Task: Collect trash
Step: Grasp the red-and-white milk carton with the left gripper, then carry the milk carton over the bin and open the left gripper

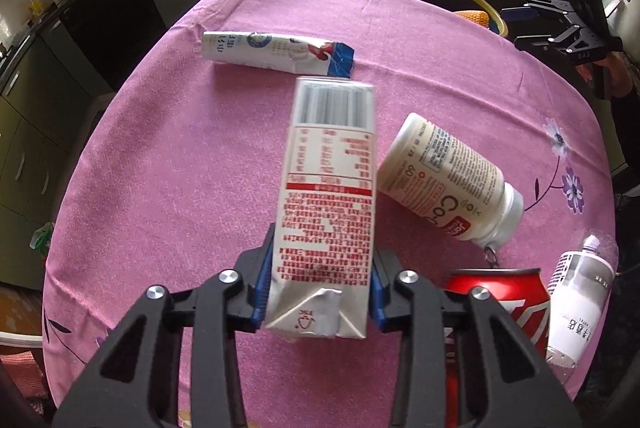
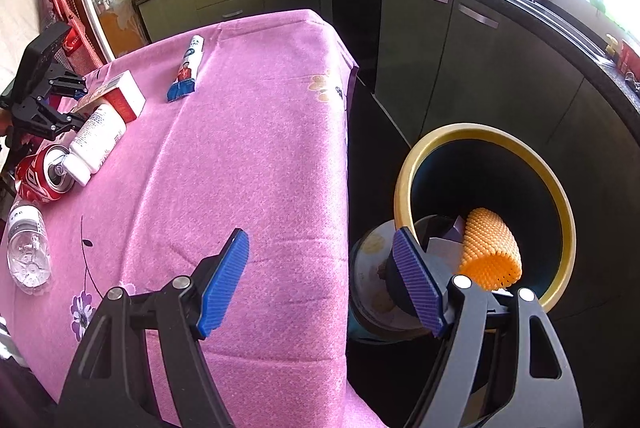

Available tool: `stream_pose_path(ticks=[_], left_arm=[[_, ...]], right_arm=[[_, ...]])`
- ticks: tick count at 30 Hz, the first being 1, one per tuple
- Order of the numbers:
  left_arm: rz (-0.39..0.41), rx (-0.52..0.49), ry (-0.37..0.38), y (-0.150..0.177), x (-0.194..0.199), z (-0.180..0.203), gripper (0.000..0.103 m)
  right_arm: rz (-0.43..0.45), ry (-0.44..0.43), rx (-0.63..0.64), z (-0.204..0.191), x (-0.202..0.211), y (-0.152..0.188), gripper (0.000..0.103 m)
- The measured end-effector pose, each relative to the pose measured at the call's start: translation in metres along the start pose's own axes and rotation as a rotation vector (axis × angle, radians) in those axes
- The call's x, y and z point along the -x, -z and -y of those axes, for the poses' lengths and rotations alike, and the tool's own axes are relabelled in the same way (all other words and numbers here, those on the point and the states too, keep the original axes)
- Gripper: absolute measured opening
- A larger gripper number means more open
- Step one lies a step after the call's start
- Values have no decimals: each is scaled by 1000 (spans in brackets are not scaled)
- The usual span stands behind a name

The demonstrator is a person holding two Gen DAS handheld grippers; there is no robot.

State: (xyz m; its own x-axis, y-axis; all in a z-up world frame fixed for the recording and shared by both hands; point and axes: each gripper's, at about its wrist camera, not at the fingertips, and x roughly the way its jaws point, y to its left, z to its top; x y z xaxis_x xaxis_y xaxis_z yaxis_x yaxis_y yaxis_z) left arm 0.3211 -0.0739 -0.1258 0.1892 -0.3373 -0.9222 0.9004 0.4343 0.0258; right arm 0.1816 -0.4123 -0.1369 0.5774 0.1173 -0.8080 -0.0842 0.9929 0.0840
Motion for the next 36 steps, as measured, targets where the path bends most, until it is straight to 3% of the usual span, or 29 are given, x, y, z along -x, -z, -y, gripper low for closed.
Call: stream_pose_path(ticks=[7,16,24,30,36], left_arm=[[45,60,-5,3,5,-2,33],[102,102,-98,0,35,4,33],[138,122,-136,-9,62,19,33],[229,155,-163,-29,93,44,33],[291,150,-121,-70,104,87,33]], right_arm=[[2,-5,3,-1,1,2,74],[11,-19,10,-3,2,3,74],[27,-29,13,-1,10,6,74],[46,-24,2,7,22,11,74],[72,-3,-20,23,43,21,74]])
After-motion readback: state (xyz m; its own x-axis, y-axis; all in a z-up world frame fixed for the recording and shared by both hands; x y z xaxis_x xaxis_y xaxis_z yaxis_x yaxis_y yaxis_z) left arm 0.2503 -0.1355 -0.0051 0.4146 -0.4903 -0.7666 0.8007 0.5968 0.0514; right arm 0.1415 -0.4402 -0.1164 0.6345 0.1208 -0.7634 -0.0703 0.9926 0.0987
